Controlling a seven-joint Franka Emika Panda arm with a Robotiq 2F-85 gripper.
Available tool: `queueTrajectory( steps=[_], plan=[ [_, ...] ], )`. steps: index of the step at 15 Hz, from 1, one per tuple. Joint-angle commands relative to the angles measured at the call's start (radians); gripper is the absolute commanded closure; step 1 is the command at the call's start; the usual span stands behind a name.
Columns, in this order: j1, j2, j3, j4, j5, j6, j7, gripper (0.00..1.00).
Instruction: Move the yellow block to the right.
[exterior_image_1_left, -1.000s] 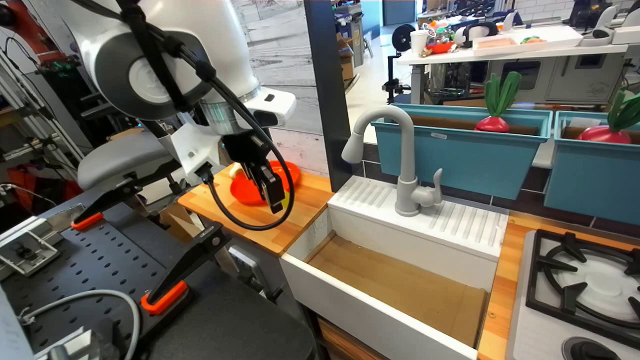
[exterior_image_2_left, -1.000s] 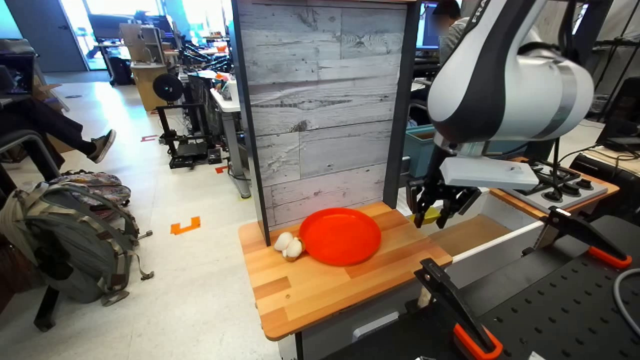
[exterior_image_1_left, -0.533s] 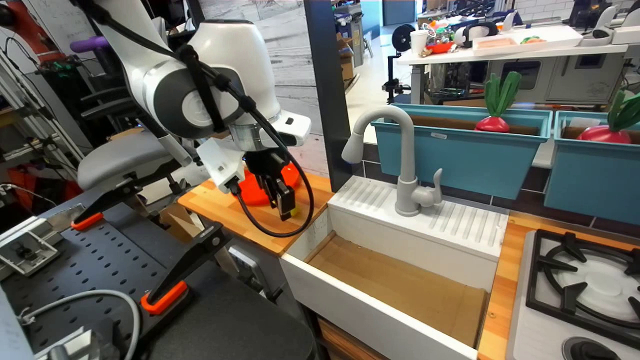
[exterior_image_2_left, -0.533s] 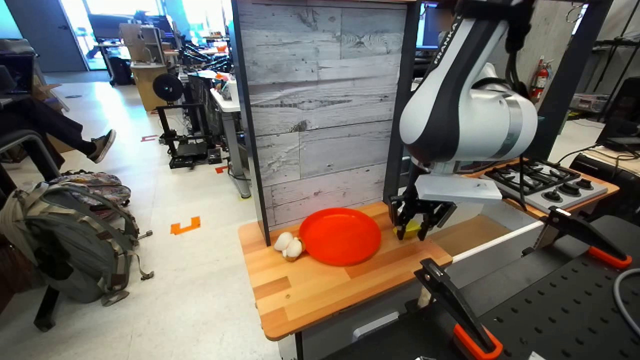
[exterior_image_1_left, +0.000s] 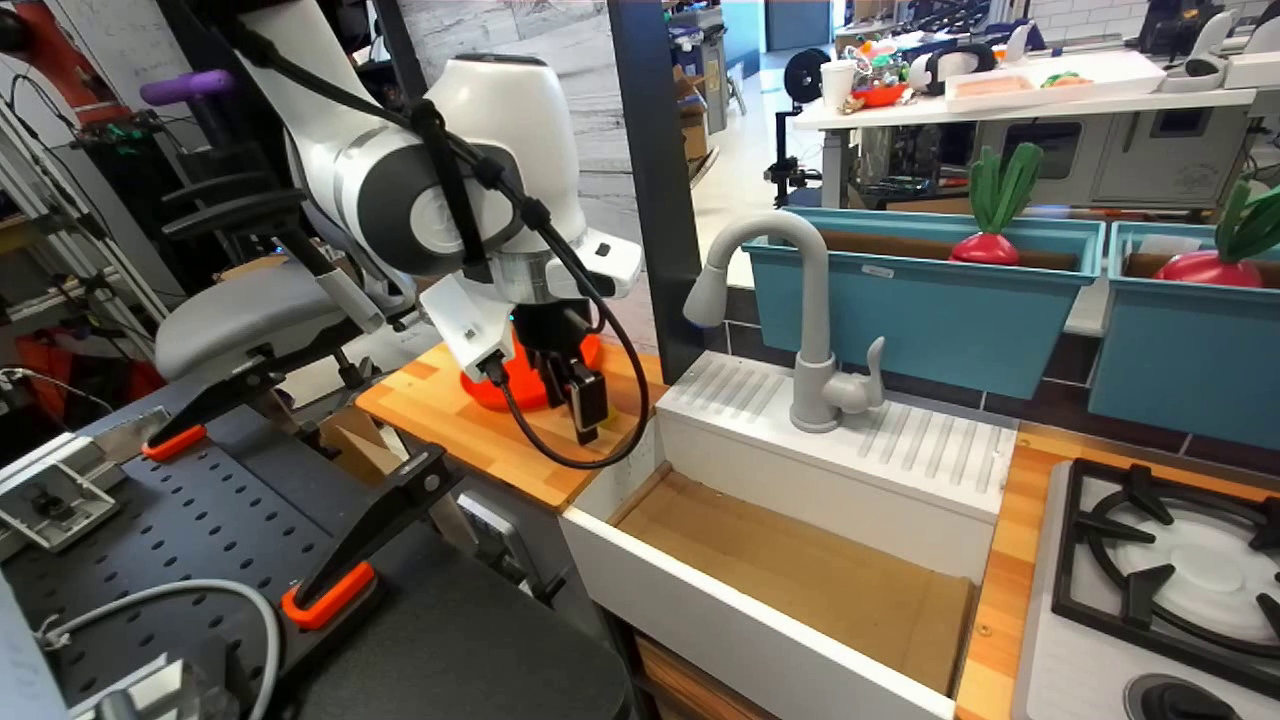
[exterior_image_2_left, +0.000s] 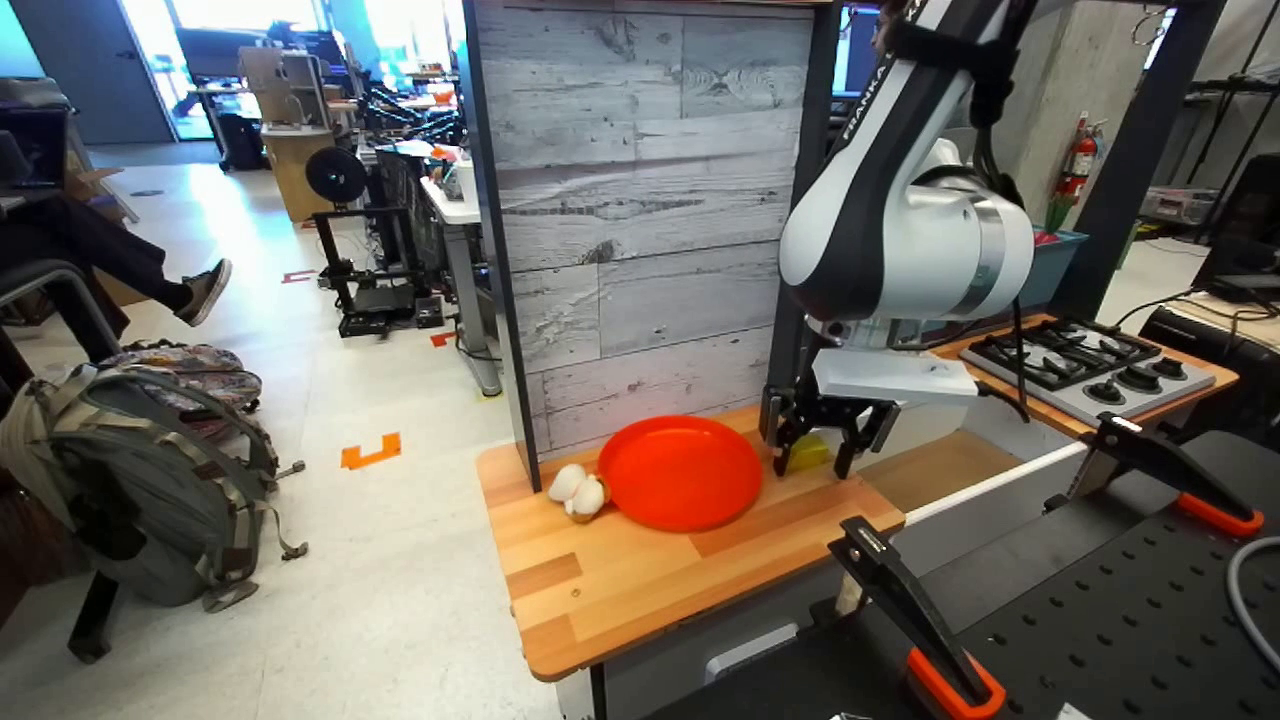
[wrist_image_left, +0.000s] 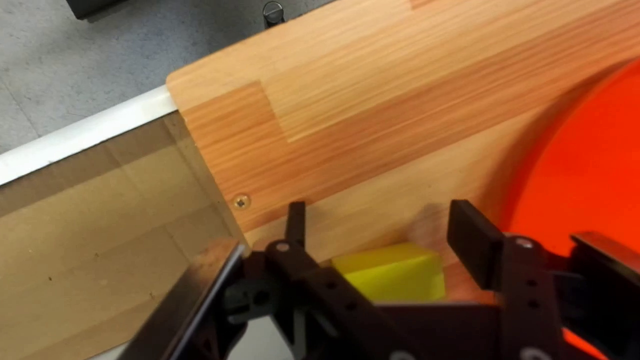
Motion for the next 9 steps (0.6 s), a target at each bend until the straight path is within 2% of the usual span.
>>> queueTrajectory(
  steps=[1, 3, 6, 7, 8, 9],
  plan=[
    [0.004, -0.024, 0.008, -0.027, 0.026, 0.022, -0.025, 0.00],
    [0.008, -0.073, 0.016, -0.098, 0.027, 0.076, -0.026, 0.00],
    [0.041, -0.180, 0.015, -0.267, 0.028, 0.207, -0.004, 0.00],
    [0.035, -0.212, 0.033, -0.321, 0.029, 0.248, -0.008, 0.00],
    [0.050, -0.248, 0.035, -0.375, 0.023, 0.256, -0.005, 0.00],
    [0.036, -0.141, 0.024, -0.234, 0.015, 0.208, -0.010, 0.00]
  ],
)
